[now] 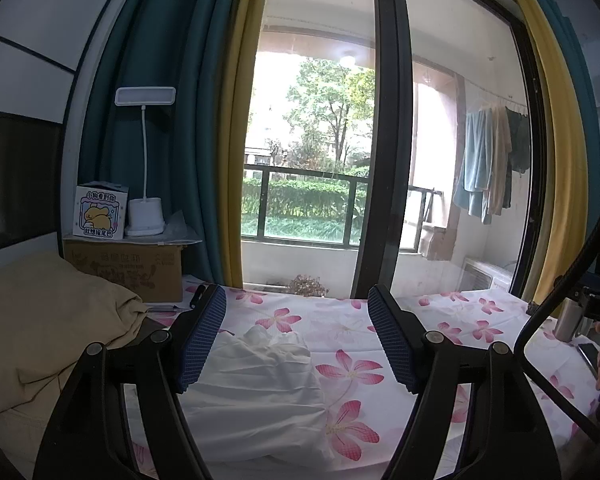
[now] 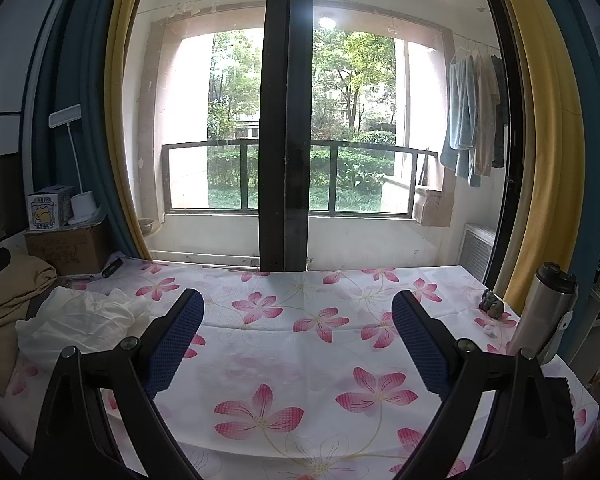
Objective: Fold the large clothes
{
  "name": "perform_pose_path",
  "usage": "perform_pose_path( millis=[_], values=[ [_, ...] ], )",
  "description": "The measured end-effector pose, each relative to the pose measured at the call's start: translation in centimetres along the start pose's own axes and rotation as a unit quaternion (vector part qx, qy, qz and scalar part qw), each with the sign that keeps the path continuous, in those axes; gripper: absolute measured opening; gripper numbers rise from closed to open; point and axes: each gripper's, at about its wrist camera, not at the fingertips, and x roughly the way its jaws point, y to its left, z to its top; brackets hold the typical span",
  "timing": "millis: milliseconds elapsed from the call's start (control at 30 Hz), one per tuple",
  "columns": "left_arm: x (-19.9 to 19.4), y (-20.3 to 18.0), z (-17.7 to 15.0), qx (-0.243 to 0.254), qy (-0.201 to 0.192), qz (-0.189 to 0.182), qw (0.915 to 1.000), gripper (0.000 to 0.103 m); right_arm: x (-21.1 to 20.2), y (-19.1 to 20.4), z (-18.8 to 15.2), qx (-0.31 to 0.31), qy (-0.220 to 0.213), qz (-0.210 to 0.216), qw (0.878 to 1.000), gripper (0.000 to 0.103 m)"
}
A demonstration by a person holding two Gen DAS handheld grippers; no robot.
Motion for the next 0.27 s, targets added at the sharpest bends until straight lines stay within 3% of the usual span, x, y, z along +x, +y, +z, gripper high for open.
perform_pose_path(
  millis=[267],
  values=[
    [0.09, 0.03, 0.05, 0.000, 0.006, -0.002, 1.0000, 0.077, 0.17, -0.04, -0.09, 0.000, 0.005, 0.001, 1.000, 0.094]
  ],
)
